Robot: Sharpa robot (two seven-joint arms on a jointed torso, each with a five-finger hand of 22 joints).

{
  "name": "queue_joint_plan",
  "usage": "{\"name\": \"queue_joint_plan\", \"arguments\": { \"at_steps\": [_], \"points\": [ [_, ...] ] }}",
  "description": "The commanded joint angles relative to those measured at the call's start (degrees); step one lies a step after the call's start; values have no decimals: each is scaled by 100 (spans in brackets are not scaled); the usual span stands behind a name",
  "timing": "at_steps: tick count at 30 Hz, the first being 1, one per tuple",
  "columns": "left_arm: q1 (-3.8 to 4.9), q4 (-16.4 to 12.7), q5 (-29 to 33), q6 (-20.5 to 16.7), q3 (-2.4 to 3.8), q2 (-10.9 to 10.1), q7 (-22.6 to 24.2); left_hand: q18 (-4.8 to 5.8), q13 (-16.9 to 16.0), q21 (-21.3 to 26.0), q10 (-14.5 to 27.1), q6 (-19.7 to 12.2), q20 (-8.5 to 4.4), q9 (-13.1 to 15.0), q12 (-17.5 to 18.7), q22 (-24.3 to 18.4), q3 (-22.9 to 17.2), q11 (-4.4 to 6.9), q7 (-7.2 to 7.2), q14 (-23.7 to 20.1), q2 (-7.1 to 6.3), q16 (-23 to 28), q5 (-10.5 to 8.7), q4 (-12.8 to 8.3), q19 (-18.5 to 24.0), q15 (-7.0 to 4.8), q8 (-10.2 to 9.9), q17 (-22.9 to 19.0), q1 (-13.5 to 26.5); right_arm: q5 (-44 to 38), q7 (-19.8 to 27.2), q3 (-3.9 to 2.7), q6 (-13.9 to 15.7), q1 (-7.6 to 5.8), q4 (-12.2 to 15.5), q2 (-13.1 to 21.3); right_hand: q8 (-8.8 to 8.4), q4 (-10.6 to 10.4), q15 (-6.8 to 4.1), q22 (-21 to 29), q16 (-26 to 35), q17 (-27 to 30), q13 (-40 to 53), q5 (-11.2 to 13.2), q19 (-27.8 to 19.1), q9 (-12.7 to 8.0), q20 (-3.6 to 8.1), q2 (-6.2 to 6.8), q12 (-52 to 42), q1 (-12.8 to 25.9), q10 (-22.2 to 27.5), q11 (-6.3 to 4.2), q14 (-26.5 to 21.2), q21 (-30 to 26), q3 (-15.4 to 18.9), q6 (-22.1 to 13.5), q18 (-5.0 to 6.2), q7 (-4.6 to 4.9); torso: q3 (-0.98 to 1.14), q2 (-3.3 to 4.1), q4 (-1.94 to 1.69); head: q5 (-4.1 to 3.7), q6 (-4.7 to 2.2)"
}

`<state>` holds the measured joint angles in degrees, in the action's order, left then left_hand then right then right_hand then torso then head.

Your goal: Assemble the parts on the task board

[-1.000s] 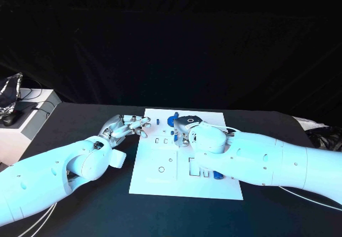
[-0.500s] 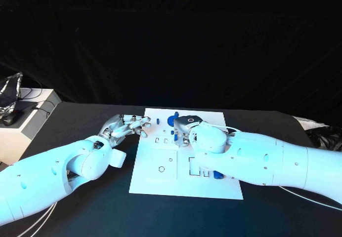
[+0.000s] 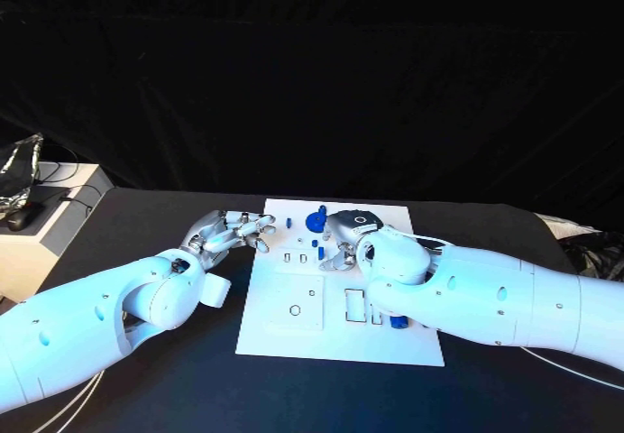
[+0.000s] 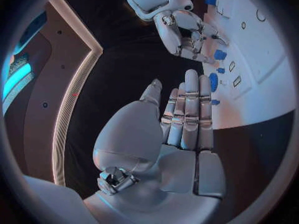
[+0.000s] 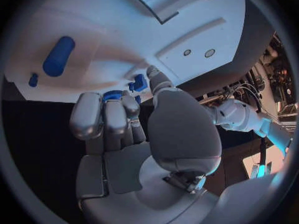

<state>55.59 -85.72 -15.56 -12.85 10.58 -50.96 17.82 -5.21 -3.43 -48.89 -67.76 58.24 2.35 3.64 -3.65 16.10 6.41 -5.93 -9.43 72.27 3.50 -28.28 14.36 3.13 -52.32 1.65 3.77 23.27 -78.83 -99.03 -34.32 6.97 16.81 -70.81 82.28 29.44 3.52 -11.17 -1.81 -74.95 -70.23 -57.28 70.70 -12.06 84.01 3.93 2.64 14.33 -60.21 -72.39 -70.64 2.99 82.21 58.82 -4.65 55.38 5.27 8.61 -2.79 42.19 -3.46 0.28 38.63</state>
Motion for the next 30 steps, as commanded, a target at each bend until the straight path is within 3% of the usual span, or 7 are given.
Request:
{"name": "queue_joint_plan", "arguments": {
  "at_steps": [1,10,14,18,22,26,30],
  "points": [
    [-4,10,-129,-16,4,16,-72,-50,-9,-19,31,-51,-9,4,13,-10,63,-5,9,-11,-80,27,-27,-15,22,14,-11,-1,26,107,322,-5,860,5,104,94,12,-337,31,-811,19,-25,-60,84,375,-3,-37,122,9,-38,48,4,6,-21,85,-154,95,104,-1,-3,5,-3,-14],
    [2,46,-609,-148,5,50,-661,-23,-107,-24,-480,-96,-53,24,-267,-11,292,106,-33,66,-224,-86,-29,-15,-55,-47,79,71,302,1442,1395,-97,1937,-12,447,670,22,-381,5,-812,31,-36,-116,-53,383,10,-25,56,-70,-25,27,-34,14,-20,67,22,96,47,18,-29,26,13,-91],
    [52,89,-1066,-141,6,105,-1220,36,-582,-352,-498,-18,-225,51,-1056,208,440,249,81,47,-196,-942,1,175,-203,-182,378,709,706,2904,2364,-139,2068,-71,445,1000,154,26,-83,-758,173,128,-144,-585,355,75,46,-409,-49,95,44,-144,-3,-252,-4,463,100,-111,49,-80,65,47,-120],
    [194,223,-1626,43,6,245,-1832,6,-2056,-1346,293,-149,-431,477,-2948,915,485,375,233,-295,-206,-2490,14,436,-103,-323,1233,1745,984,4108,3028,-163,2000,-147,387,1285,223,280,-128,-775,137,74,-116,-721,373,289,106,-657,-84,244,14,-202,29,-205,33,662,56,-196,100,-142,105,115,-126],
    [429,446,-2238,294,3,469,-2433,-146,-2861,-1877,526,-463,-417,1201,-4126,1325,510,483,388,-72,-214,-3061,28,748,-89,-391,2202,1924,1141,4994,3395,-175,1902,-229,296,1522,261,654,-163,-791,86,1,-67,-1208,381,715,156,-1004,-120,390,-25,-252,35,-116,553,714,18,-255,148,-202,146,175,-137],
    [679,674,-2910,668,-3,741,-3051,-167,-3355,-2388,484,-627,-479,1968,-4789,2125,263,618,548,139,-214,-3563,100,817,-519,-493,2924,2230,1086,5553,3553,-180,1820,-280,190,1672,213,885,-171,-795,75,-22,-10,-1327,379,1128,167,-1233,-146,453,-56,-253,41,-80,835,689,6,-270,212,-258,199,238,-151],
    [948,916,-3357,1163,-103,1039,-3611,-155,-3563,-2546,474,-663,-495,2395,-4907,2520,3,658,597,259,-337,-3763,89,950,-675,-520,3036,2515,1180,5735,3583,-181,1758,-298,124,1716,159,948,-172,-792,80,-19,3,-1351,376,1270,167,-1293,-135,471,-56,-251,41,-87,895,684,8,-270,261,-287,231,295,-147]
  ]
}}
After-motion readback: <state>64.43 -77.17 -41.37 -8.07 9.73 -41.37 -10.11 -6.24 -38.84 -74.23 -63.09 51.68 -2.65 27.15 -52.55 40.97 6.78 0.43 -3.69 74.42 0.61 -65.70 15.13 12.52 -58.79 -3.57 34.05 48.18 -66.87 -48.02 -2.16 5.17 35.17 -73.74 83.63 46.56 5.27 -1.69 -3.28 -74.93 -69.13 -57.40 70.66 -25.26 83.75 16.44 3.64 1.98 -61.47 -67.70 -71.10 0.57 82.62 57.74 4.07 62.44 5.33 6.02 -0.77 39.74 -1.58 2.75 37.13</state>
